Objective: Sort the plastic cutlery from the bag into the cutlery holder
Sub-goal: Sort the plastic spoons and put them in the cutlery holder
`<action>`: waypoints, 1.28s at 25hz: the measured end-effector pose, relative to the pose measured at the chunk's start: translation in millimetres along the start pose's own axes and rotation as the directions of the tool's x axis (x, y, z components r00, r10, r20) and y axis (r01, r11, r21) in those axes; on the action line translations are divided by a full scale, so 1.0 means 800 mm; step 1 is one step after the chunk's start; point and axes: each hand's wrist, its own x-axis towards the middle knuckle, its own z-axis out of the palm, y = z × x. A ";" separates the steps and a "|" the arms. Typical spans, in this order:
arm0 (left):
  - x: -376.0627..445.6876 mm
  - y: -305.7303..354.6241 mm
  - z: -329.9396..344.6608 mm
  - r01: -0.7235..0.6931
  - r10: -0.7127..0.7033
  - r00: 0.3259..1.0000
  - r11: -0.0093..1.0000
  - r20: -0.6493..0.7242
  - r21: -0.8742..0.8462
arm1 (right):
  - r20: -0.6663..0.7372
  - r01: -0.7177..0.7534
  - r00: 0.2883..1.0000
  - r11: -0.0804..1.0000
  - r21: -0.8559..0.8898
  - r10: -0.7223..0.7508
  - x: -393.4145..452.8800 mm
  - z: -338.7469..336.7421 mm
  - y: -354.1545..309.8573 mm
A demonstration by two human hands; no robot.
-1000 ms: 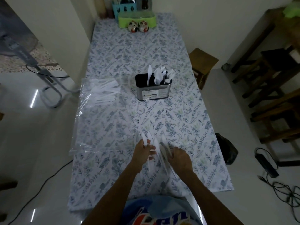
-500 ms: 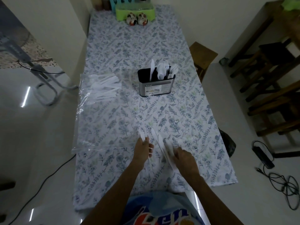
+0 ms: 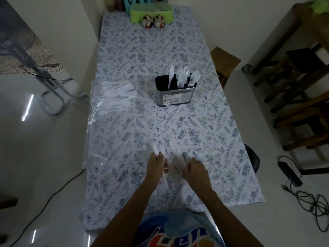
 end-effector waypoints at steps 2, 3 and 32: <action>0.004 0.001 -0.003 0.020 -0.020 1.000 0.999 -0.005 -0.047 | 0.028 -0.040 0.999 0.997 -0.065 0.041 0.001 0.001 0.014; 0.005 0.001 -0.003 0.031 -0.030 0.999 0.998 0.009 -0.060 | 0.016 -0.041 0.999 0.997 -0.073 0.042 0.001 0.000 0.016; -0.008 -0.007 0.005 0.033 -0.033 0.999 0.999 -0.004 0.005 | -0.047 0.085 0.995 0.993 -0.079 -0.089 0.006 0.009 -0.002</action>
